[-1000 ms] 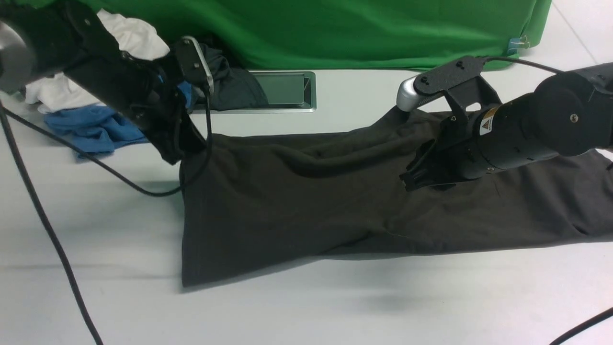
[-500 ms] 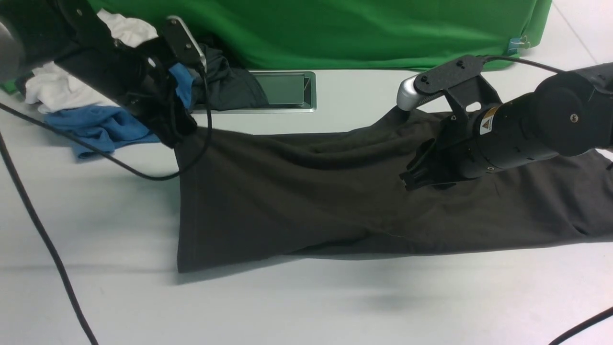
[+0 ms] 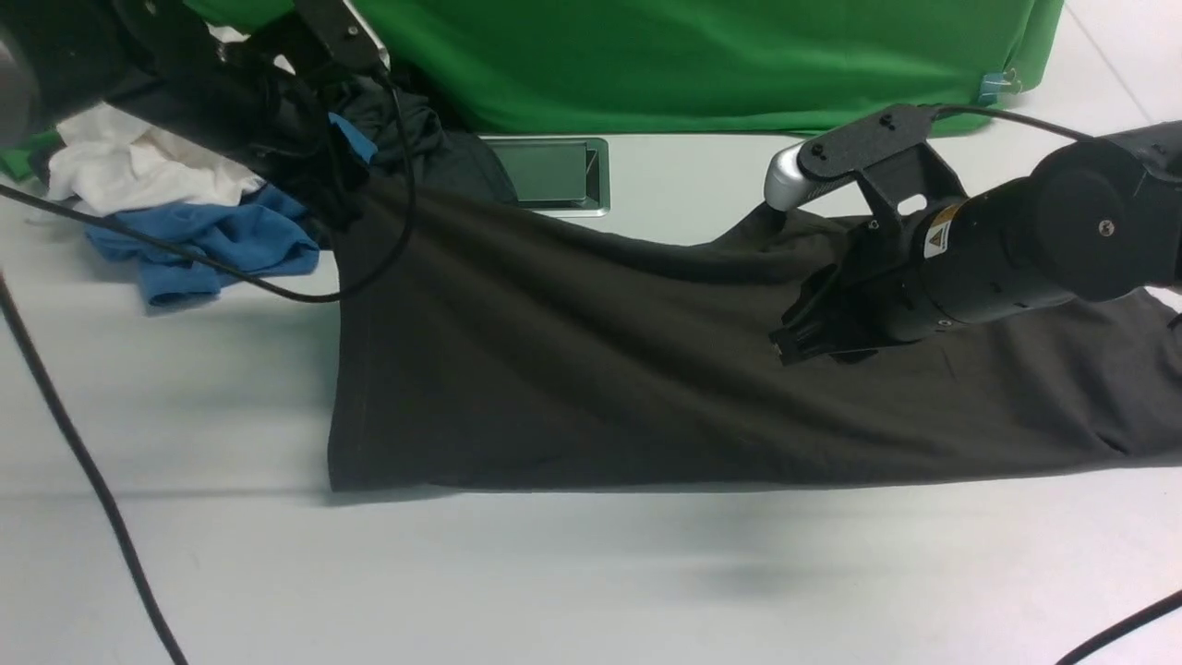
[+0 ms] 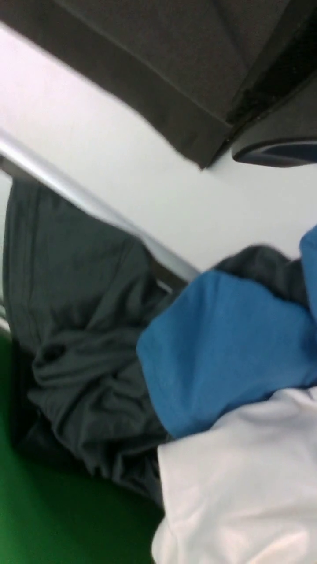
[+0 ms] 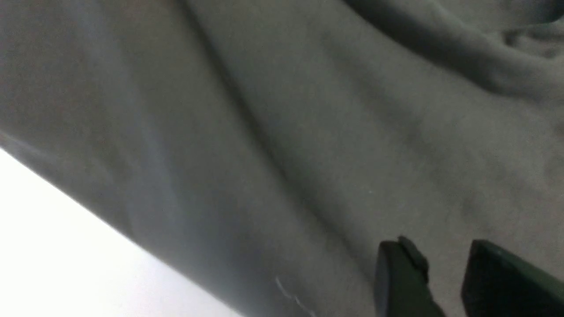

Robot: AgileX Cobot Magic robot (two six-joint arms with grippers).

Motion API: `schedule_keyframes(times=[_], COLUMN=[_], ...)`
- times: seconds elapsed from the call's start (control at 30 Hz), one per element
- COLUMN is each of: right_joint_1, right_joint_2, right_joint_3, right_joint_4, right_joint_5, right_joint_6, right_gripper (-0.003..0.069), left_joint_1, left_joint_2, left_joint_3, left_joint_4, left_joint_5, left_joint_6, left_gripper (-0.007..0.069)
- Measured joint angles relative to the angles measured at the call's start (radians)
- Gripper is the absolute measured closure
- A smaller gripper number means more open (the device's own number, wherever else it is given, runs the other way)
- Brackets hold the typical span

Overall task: Fold a long-sleeved shirt on a white desktop.
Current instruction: 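Fold the black garment in half by bringing its near edge over to the far edge, then pull the folded dark garment lengthwise by its ends to straighten it flat on the table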

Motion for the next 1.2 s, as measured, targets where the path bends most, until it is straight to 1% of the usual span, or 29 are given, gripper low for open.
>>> schedule_keyframes(times=[0.07, 0.17, 0.27, 0.3, 0.33, 0.4, 0.43, 0.47, 0.5, 0.57, 0.6, 0.63, 0.73, 0.77, 0.8, 0.87, 0.9, 0.93, 0.97, 1.0, 1.03, 1.07, 1.13, 1.2], right_joint_1=[-0.012, -0.066, -0.14, -0.183, -0.189, -0.248, -0.296, -0.324, -0.378, -0.447, -0.454, -0.495, -0.579, -0.626, -0.631, -0.679, -0.679, -0.688, -0.69, -0.692, -0.693, -0.697, -0.706, -0.716], right_joint_2=[0.0, 0.0, 0.0, 0.0, 0.0, 0.0, 0.0, 0.0, 0.0, 0.003, 0.005, 0.013, 0.048, 0.08, 0.08, 0.134, 0.137, 0.16, 0.176, 0.178, 0.193, 0.202, 0.205, 0.208], right_joint_3=[-0.001, -0.015, -0.024, -0.024, -0.024, -0.024, -0.024, -0.024, -0.024, -0.024, -0.024, -0.025, -0.034, -0.036, -0.036, -0.036, -0.036, -0.036, -0.038, -0.039, -0.047, -0.056, -0.065, -0.074], right_joint_4=[0.0, 0.0, -0.003, -0.01, -0.013, -0.03, -0.043, -0.047, -0.052, -0.055, -0.055, -0.055, -0.056, -0.058, -0.059, -0.061, -0.061, -0.061, -0.061, -0.061, -0.064, -0.072, -0.082, -0.088], right_joint_5=[0.0, 0.031, 0.084, 0.114, 0.119, 0.159, 0.183, 0.196, 0.219, 0.233, 0.233, 0.233, 0.237, 0.236, 0.236, 0.232, 0.233, 0.216, 0.207, 0.205, 0.2, 0.199, 0.198, 0.198], right_joint_6=[0.012, 0.04, 0.047, 0.06, 0.065, 0.086, 0.102, 0.112, 0.116, 0.118, 0.118, 0.118, 0.112, 0.102, 0.102, 0.072, 0.07, 0.062, 0.06, 0.058, 0.05, 0.043, 0.038, 0.036], right_gripper=[0.0419, 0.0416, 0.0379, 0.034, 0.0326, 0.0264, 0.0203, 0.0159, 0.0104, 0.0053, 0.005, 0.0038, 0.0028, 0.0027, 0.0027, 0.0027, 0.0027, 0.0027, 0.0026, 0.0025, 0.0022, 0.0022, 0.002, 0.002], left_joint_1=[0.0, 0.0, 0.0, 0.0, 0.0, 0.0, 0.0, 0.0, 0.0, 0.0, 0.0, 0.0, 0.0, 0.0, 0.0, -0.002, -0.004, -0.014, -0.028, -0.034, -0.065, -0.101, -0.173, -0.213], left_joint_2=[0.019, 0.068, 0.097, 0.107, 0.107, 0.115, 0.117, 0.117, 0.117, 0.117, 0.117, 0.117, 0.117, 0.115, 0.115, 0.099, 0.094, 0.072, 0.049, 0.038, -0.007, -0.052, -0.139, -0.185], left_joint_3=[0.0, 0.0, 0.0, 0.0, 0.0, 0.0, 0.0, 0.0, 0.0, 0.0, 0.0, 0.0, 0.0, 0.0, 0.0, 0.0, 0.0, 0.002, 0.011, 0.013, 0.038, 0.074, 0.132, 0.176], left_joint_4=[0.0, 0.0, 0.0, 0.0, 0.0, 0.0, 0.0, 0.0, 0.002, 0.006, 0.007, 0.007, 0.006, -0.014, -0.017, -0.068, -0.073, -0.097, -0.109, -0.11, -0.112, -0.113, -0.117, -0.12], left_joint_5=[-0.026, -0.092, -0.158, -0.182, -0.185, -0.19, -0.185, -0.176, -0.171, -0.171, -0.171, -0.172, -0.172, -0.166, -0.161, -0.11, -0.105, -0.067, -0.048, -0.042, -0.025, -0.017, -0.011, -0.01], left_joint_6=[-0.003, -0.017, -0.033, -0.04, -0.039, -0.041, -0.042, -0.042, -0.042, -0.042, -0.042, -0.042, -0.059, -0.117, -0.126, -0.242, -0.261, -0.322, -0.354, -0.358, -0.373, -0.381, -0.38, -0.378], left_gripper=[0.0603, 0.0603, 0.0603, 0.0603, 0.0603, 0.0601, 0.0593, 0.0583, 0.0562, 0.052, 0.0503, 0.0468, 0.0367, 0.0282, 0.0274, 0.0189, 0.0186, 0.0188, 0.0212, 0.0228, 0.0303, 0.0407, 0.0529, 0.0566])
